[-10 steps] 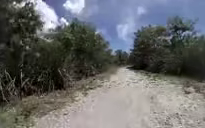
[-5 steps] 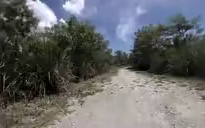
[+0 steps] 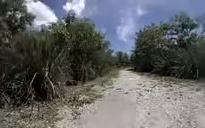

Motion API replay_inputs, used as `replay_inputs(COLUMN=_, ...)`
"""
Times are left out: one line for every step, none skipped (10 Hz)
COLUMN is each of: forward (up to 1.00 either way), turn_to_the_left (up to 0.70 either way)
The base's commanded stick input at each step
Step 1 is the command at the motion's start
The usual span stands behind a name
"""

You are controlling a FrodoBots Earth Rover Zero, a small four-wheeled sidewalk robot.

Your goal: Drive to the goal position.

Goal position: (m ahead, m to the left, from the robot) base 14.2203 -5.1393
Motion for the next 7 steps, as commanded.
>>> replay_inputs(forward=0.7, turn_to_the_left=0.0)
replay_inputs(forward=0.7, turn_to_the_left=0.0)
replay_inputs(forward=0.7, turn_to_the_left=0.0)
replay_inputs(forward=0.7, turn_to_the_left=0.0)
replay_inputs(forward=0.7, turn_to_the_left=0.0)
replay_inputs(forward=0.7, turn_to_the_left=0.0)
replay_inputs(forward=0.7, turn_to_the_left=0.0)
